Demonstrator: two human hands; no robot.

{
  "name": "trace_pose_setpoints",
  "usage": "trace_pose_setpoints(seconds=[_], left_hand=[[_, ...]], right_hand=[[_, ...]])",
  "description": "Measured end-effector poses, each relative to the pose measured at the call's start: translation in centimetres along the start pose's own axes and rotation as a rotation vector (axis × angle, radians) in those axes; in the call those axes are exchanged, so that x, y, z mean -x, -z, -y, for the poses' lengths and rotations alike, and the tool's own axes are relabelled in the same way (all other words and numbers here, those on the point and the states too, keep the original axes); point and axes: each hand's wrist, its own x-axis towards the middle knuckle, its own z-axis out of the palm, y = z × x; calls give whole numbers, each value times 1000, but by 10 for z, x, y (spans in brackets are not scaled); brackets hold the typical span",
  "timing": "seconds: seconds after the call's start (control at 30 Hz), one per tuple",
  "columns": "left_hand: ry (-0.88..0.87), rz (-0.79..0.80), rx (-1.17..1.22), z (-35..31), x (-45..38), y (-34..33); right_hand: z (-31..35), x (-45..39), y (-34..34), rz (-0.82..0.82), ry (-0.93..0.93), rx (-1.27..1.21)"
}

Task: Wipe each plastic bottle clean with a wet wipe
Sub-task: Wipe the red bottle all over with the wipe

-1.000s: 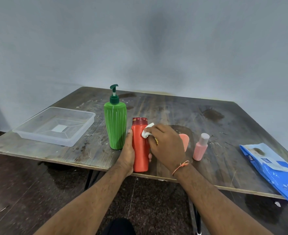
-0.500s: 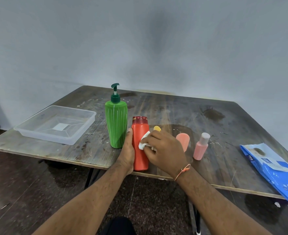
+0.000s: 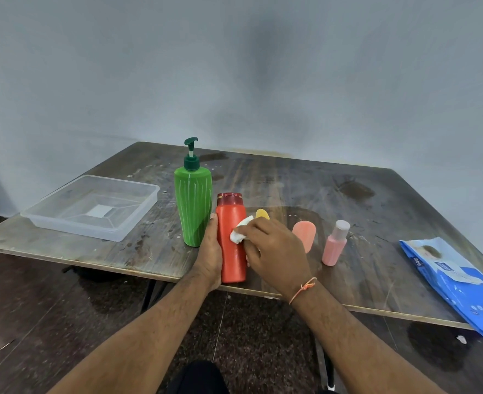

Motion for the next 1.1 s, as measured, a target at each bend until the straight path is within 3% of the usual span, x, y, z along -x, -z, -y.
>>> trace_pose_setpoints(seconds=[0.1,0.23,0.4,0.57,0.77,0.97,1.1], left_hand=[[11,-7,-8,-1,0,0],[16,-29,-42,-1,0,-1],[36,-49,-9,0,-3,2],[29,-46,-59,1,-2,1],[52,-37,-46,2,-4,2],[48,-29,-44,4,-6,4],[53,-31,-63,4,-8,6]], right_hand=[[-1,4,2,79,57,-36],[-7,1,2,21,-30,-17],[-2,7,1,86,65,-49],[-6,6,2,17,-24,-13],[-6,14,4,70,43,-52],[-7,13,2,-13,-20,-77],[-8,20,7,65,43,-113]])
